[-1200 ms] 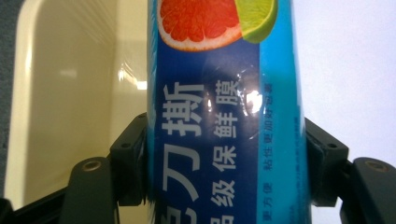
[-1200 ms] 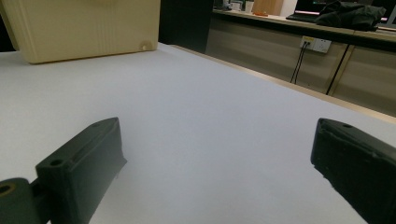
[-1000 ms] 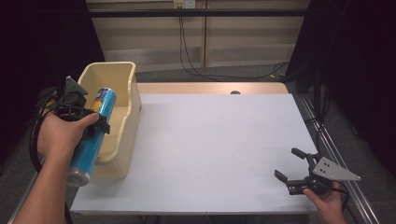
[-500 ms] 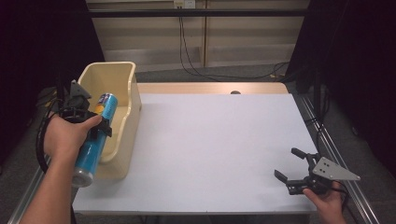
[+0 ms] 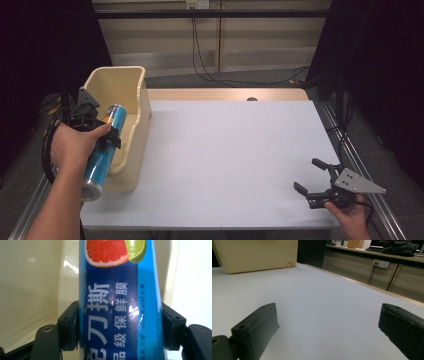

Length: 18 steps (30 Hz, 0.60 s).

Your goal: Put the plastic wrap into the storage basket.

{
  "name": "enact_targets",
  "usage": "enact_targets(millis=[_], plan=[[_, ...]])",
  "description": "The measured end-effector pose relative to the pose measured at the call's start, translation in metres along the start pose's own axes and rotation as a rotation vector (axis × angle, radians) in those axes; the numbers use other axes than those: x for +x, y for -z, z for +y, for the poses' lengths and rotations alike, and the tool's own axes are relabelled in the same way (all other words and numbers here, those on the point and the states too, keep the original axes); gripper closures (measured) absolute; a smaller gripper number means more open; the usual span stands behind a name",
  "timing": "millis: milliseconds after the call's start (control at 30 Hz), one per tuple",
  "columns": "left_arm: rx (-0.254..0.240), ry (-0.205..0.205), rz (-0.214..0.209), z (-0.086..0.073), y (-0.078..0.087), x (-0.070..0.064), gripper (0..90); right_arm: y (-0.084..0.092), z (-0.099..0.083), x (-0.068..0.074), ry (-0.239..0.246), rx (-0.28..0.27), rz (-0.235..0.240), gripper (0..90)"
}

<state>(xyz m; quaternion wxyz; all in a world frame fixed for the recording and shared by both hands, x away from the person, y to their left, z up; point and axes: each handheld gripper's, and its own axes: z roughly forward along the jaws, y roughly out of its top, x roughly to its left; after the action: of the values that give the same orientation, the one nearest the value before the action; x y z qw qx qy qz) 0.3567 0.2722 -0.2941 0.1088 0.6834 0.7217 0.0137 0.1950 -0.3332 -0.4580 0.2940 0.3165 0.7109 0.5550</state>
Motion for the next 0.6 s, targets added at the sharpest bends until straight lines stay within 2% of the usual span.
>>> enact_targets(millis=[67,133,200,233,267,333,367,400,467,533,600], plan=[[0.003,0.004,0.003,0.001,0.002,0.000,31.1,0.000,0.000,0.000,0.000,-0.003,0.002,1.9],[-0.008,-0.012,0.010,0.002,0.009,-0.002,29.9,-0.001,0.000,0.000,-0.004,0.001,0.001,1.9],[-0.020,-0.006,-0.049,0.004,0.024,-0.003,29.2,-0.001,0.000,0.000,-0.001,0.002,0.003,1.9],[-0.020,-0.004,-0.054,0.004,0.030,-0.005,28.1,-0.001,0.000,0.000,0.001,0.003,0.004,1.9],[-0.008,-0.018,-0.036,0.005,0.034,-0.008,26.8,-0.001,0.000,0.001,-0.001,0.005,0.005,1.9],[-0.002,-0.029,-0.039,0.005,0.036,-0.015,22.7,-0.001,0.001,0.001,0.002,0.003,0.008,1.9],[-0.009,-0.042,-0.058,0.005,0.037,-0.019,22.1,-0.001,0.001,0.001,0.004,0.002,0.008,1.9],[-0.019,-0.037,-0.070,0.005,0.037,-0.022,21.7,-0.001,0.001,0.001,0.004,0.002,0.009,1.9],[-0.023,-0.056,-0.082,0.006,0.037,-0.027,21.5,-0.001,0.001,0.001,0.003,0.003,0.007,1.9],[-0.051,-0.070,-0.089,0.007,0.038,-0.032,20.5,-0.001,0.000,0.001,0.001,0.003,0.006,1.9],[-0.051,-0.087,-0.103,0.007,0.039,-0.038,19.9,-0.001,0.001,0.001,0.005,0.002,0.005,1.9]])
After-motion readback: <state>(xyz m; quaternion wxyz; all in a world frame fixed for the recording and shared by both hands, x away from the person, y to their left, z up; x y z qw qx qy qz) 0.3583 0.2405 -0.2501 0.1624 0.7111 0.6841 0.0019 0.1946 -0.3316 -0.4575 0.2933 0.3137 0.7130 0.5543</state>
